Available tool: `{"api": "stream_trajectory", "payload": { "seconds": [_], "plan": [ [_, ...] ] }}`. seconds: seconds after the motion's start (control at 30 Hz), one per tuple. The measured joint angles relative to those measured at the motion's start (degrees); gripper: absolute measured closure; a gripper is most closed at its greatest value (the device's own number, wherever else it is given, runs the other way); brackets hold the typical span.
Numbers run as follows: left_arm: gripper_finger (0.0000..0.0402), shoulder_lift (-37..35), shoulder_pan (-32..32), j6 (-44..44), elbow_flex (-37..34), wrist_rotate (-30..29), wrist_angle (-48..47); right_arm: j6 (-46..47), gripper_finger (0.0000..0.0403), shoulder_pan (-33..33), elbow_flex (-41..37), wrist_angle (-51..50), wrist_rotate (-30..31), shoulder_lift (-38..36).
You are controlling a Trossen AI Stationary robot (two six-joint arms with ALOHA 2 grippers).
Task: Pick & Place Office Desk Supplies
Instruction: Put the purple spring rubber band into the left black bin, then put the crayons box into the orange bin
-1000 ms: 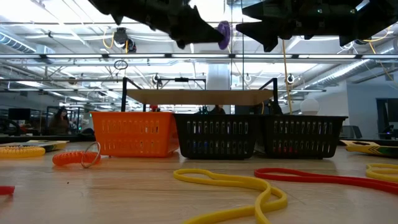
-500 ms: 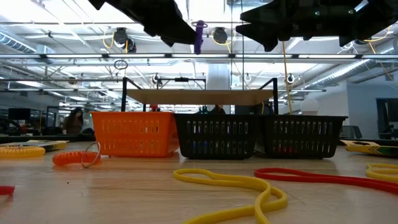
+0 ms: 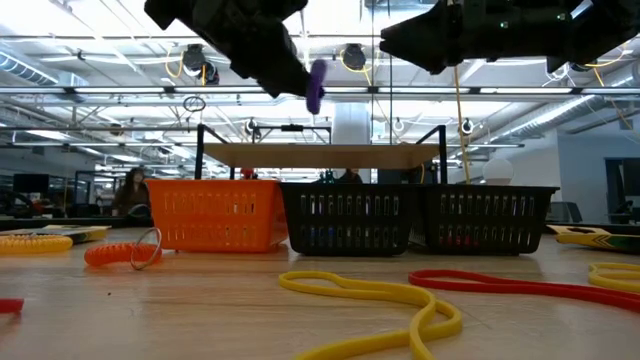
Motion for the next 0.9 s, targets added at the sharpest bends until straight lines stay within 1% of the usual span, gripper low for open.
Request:
{"api": "stream_trajectory", "payload": {
  "seconds": [0.2,0.33,0.43,0.73,0.83,0.9],
  "plan": [
    [0.0398,0.4,0.3,-0.2,0.0,0.1,0.5,0.0,0.0192,0.0,0.0,0.6,-0.1,0.0],
    [0.0379,0.4,0.2,-1.1,0.0,0.1,1.4,0.4,0.0192,0.0,0.0,0.4,-0.1,0.0],
    [0.0353,0.4,0.2,-1.4,0.0,0.1,2.2,1.2,0.0192,0.0,0.0,-0.1,-0.1,0.0],
    [0.0252,0.8,0.2,-1.4,0.0,-0.1,4.0,3.5,0.0192,0.0,0.0,-1.2,-0.1,0.0],
    [0.0224,0.8,0.2,0.6,0.0,-1.3,5.7,3.5,0.0192,0.1,0.0,-1.2,-0.2,0.0],
    [0.0213,0.8,0.2,1.9,0.0,-2.1,7.2,3.5,0.0192,0.1,0.0,-1.2,-0.2,0.0]
  ]
}}
